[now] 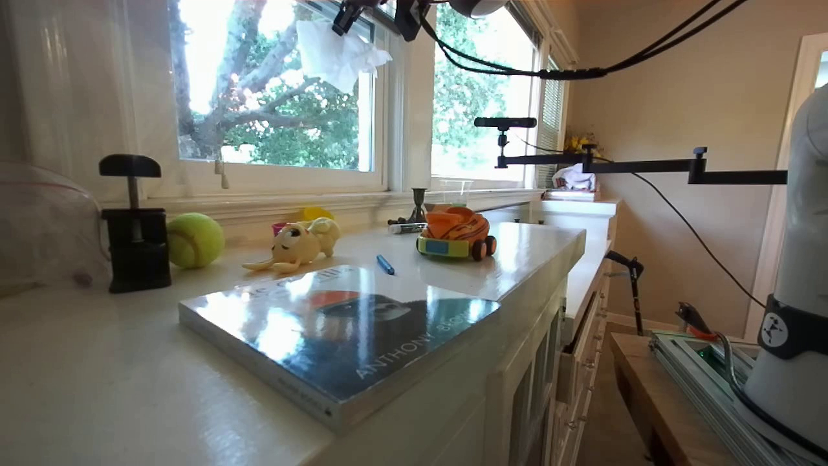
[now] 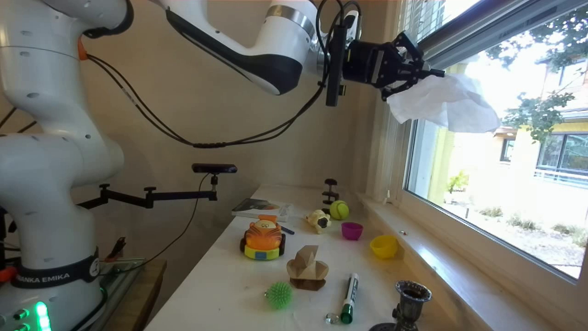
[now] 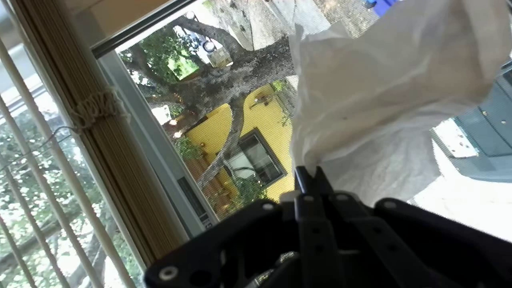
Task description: Use the white napkin to clean the window.
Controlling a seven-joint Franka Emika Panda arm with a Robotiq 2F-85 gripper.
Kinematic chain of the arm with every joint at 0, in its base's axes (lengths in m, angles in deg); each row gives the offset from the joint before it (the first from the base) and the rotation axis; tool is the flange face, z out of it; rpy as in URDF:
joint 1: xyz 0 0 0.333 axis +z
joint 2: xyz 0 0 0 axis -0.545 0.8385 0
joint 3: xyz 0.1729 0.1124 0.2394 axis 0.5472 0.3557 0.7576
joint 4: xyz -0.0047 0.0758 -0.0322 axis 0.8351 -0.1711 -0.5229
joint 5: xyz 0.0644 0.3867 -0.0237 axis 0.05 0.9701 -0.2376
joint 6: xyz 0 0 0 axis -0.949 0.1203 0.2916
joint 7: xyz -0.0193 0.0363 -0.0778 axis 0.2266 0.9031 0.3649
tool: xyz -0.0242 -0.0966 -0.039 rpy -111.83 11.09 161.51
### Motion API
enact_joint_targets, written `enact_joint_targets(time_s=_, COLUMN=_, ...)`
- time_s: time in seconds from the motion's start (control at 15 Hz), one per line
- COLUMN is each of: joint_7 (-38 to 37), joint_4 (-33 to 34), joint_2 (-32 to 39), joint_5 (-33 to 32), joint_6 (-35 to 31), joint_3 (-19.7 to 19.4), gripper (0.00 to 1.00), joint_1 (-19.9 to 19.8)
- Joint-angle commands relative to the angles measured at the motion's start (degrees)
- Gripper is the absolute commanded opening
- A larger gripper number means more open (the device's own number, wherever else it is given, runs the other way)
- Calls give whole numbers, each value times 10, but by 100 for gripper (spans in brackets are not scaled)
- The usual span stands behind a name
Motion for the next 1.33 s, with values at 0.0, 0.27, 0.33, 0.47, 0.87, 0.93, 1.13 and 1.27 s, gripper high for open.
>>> enact_joint_targets(time_s=0.0, joint_7=0, joint_4=0, joint_2=0, joint_5=0, joint_6=0, joint_3=0, gripper=1, joint_1=0)
enact_joint_targets(time_s=0.27, joint_7=-11, joint_4=14, joint_2=6, joint_5=-30, joint_6=4, joint_3=1, gripper=0, joint_1=-2)
enact_joint_targets(time_s=0.33, joint_7=-12, joint_4=23, joint_2=9, joint_5=-47, joint_6=11, joint_3=2, gripper=0, joint_1=-4)
enact_joint_targets(time_s=0.47, joint_7=-46, joint_4=46, joint_2=18, joint_5=-102, joint_6=6, joint_3=1, gripper=0, joint_1=-5)
enact_joint_targets(time_s=0.87, joint_7=-152, joint_4=74, joint_2=35, joint_5=-241, joint_6=9, joint_3=2, gripper=0, joint_1=1)
enact_joint_targets(time_s=0.93, joint_7=-169, joint_4=76, joint_2=39, joint_5=-258, joint_6=10, joint_3=2, gripper=0, joint_1=2)
enact_joint_targets(time_s=1.13, joint_7=-223, joint_4=81, joint_2=47, joint_5=-310, joint_6=14, joint_3=0, gripper=0, joint_1=2)
enact_joint_targets(time_s=1.27, joint_7=-253, joint_4=85, joint_2=52, joint_5=-337, joint_6=18, joint_3=0, gripper=0, joint_1=2)
